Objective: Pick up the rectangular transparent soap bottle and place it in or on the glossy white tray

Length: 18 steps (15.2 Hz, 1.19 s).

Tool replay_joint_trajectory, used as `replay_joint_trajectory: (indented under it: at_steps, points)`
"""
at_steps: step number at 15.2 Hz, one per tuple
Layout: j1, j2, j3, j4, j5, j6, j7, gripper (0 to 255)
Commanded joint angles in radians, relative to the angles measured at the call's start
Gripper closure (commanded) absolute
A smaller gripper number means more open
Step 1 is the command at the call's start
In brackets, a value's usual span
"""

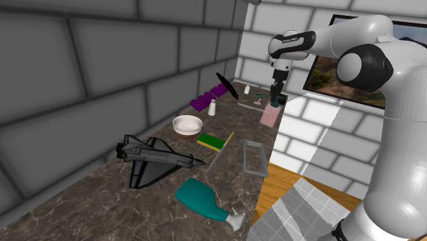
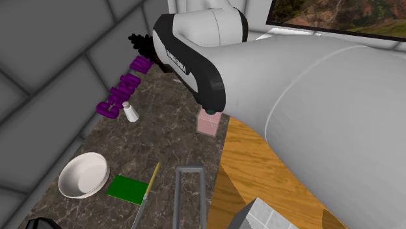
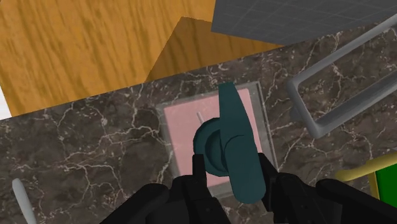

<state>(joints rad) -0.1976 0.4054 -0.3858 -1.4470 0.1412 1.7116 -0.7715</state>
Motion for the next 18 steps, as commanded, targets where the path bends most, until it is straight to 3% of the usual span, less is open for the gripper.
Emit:
replay_joint_trajectory:
  at_steps: [1, 6, 12, 18]
  points:
    - [-0.003, -0.001, -0.001, 0.028, -0.001, -0.029, 0.001, 255]
    - [-0.007, 0.0, -0.003, 0.085, -0.002, -0.086, 0.002, 255]
    - [0.102, -0.223, 0.016, -0.165, -0.073, -0.041, 0.118, 255]
    - [0.181, -0.412, 0.067, -0.342, -0.127, -0.039, 0.253, 255]
